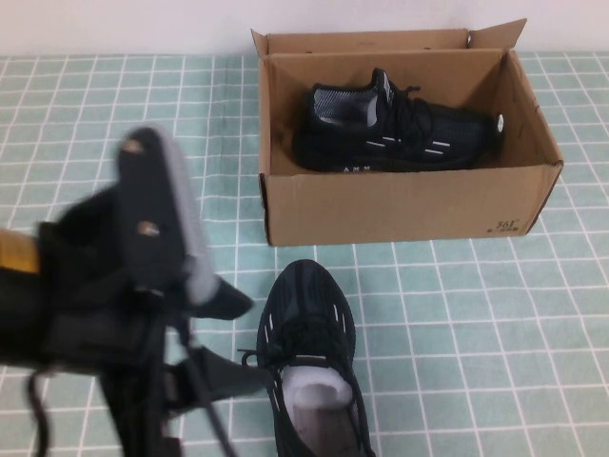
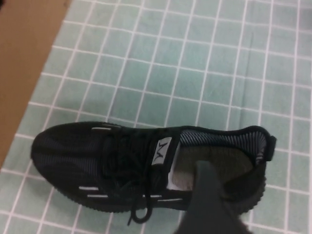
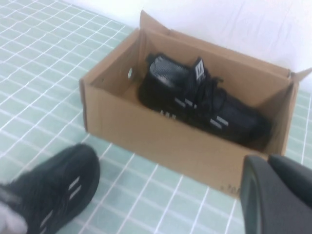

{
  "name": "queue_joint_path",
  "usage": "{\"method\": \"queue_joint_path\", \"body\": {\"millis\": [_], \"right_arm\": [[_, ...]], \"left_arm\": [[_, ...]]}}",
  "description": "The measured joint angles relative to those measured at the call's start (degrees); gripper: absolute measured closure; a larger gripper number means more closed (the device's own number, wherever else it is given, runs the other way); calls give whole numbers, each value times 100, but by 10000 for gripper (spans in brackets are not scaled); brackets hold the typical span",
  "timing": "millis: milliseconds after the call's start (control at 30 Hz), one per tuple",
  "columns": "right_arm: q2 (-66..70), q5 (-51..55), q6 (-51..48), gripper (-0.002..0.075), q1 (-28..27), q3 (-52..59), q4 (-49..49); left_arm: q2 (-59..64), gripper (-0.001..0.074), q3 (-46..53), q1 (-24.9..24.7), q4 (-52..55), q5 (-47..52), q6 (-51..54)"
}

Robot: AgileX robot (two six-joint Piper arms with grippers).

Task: Put shoes into padded shoe box
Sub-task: Pick up the shoe from the table

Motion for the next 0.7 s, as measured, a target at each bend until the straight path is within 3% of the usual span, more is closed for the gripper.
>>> {"method": "queue_joint_path", "body": {"millis": [200, 367, 700], "right_arm": [[-1371, -3, 9, 734, 0, 978, 0], [-2136, -27, 13, 734, 0, 1372, 0], [-2323, 29, 364, 734, 0, 1459, -280]], "left_arm": [[784, 299, -146, -787, 1024, -173, -262], [1620, 294, -538, -1339, 2358, -213, -1484], [2719, 293, -796, -1466, 2720, -552, -2174]]}}
